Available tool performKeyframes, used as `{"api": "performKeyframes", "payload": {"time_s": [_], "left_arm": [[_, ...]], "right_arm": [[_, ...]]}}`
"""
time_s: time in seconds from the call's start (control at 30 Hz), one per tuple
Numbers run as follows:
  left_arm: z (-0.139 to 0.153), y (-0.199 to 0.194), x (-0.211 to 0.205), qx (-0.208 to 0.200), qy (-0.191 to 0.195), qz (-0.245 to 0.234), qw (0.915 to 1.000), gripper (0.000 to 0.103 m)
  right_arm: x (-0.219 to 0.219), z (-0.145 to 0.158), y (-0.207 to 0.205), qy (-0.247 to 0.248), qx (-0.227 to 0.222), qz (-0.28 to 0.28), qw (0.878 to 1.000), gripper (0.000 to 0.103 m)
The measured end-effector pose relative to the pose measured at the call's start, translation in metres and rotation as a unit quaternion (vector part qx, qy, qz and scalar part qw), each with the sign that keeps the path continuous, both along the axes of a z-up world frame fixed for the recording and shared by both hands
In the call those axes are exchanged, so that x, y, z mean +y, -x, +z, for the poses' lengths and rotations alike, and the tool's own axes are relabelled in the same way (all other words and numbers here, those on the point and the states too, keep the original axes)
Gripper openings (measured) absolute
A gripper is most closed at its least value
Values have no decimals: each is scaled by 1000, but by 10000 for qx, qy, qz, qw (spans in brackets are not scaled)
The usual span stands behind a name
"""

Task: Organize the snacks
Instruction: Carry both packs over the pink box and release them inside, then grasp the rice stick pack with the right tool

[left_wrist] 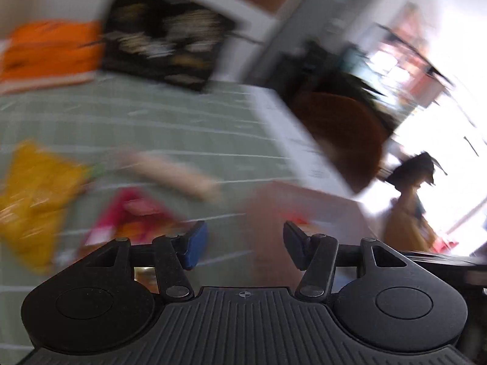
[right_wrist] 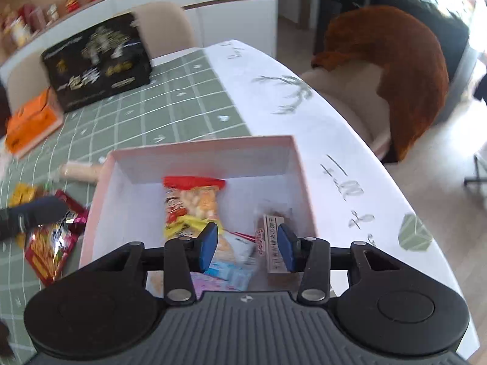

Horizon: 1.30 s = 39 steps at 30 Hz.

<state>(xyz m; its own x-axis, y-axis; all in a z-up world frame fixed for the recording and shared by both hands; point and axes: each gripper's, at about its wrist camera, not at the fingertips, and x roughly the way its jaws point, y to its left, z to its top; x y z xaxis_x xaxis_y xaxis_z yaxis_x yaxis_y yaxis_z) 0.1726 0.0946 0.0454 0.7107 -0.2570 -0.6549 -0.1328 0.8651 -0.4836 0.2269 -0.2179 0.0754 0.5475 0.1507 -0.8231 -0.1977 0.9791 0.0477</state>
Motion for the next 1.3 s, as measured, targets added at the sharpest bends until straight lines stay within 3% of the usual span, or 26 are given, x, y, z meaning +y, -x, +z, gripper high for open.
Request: {"api": "performKeyframes", "payload": {"time_s": [0.1,0.17,0.3,0.4,0.53,0.67,0.73,0.87,1.0,1.1,1.17,1.3], "left_arm": [[-19,23,44,145,-88,739,9971,60],[-18,31,63,89,-214,905,9956,59],[4,20,85,-71,-902,643,9938,58],[2,1,86,419,-1430,144,9887,58],[-2,4,83,409,-2035,-76,9782,58],[-8,11,85,399,-2658,80,9632,58],[-10,16,92,389,-2730,315,9607,58],[-13,16,109,318,-2559,587,9644,58],[-13,15,118,314,-2261,783,9704,58],[-14,13,122,304,-2139,844,9727,58],[-16,12,123,337,-1945,743,9775,58],[-16,14,115,326,-2024,520,9774,48]], "right_arm": [[23,15,5,-30,-120,398,9991,50],[48,30,7,-41,-221,802,9965,53],[126,45,-1,351,-431,1612,9854,63],[181,41,-17,342,-280,1979,9792,63],[238,16,-49,697,-58,2038,9765,63],[261,-21,-67,1227,-14,2053,9710,63],[264,-34,-73,1296,111,2031,9705,63],[262,-48,-78,1193,204,1811,9760,65],[265,-44,-76,1150,317,1949,9735,43],[270,-40,-71,1230,438,2052,9700,34],[270,-38,-68,1211,532,2038,9700,31],[264,-27,-63,966,575,1854,9762,30]]}}
